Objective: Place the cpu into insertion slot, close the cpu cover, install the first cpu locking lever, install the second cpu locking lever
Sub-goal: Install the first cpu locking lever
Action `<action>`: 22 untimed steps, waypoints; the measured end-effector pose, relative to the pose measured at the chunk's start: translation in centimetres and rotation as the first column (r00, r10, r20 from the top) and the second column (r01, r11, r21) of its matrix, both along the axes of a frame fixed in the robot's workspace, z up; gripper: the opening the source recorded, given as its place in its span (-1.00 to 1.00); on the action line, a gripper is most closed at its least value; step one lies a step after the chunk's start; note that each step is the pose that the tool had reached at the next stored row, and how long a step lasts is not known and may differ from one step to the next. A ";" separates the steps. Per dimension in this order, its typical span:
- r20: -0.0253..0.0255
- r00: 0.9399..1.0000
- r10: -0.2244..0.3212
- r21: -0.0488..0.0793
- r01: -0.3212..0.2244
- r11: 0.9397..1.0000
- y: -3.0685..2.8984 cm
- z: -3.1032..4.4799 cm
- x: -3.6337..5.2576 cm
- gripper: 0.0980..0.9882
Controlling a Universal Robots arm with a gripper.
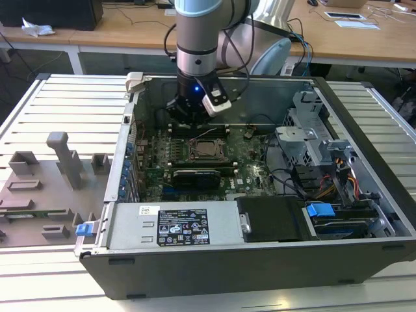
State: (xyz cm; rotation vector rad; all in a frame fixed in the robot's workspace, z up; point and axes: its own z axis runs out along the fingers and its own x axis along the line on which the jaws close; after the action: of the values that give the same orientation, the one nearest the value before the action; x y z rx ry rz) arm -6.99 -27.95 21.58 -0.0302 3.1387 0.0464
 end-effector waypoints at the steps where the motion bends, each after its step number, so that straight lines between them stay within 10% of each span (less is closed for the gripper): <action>1: 0.000 1.000 0.000 0.001 0.000 1.000 0.02 -0.02 0.15 -0.98; 22: -0.010 1.000 0.000 0.003 0.000 1.000 0.19 -1.40 3.86 -0.98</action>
State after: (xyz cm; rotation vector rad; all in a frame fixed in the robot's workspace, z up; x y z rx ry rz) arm -3.13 -27.75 20.18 -0.0300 3.1490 0.0514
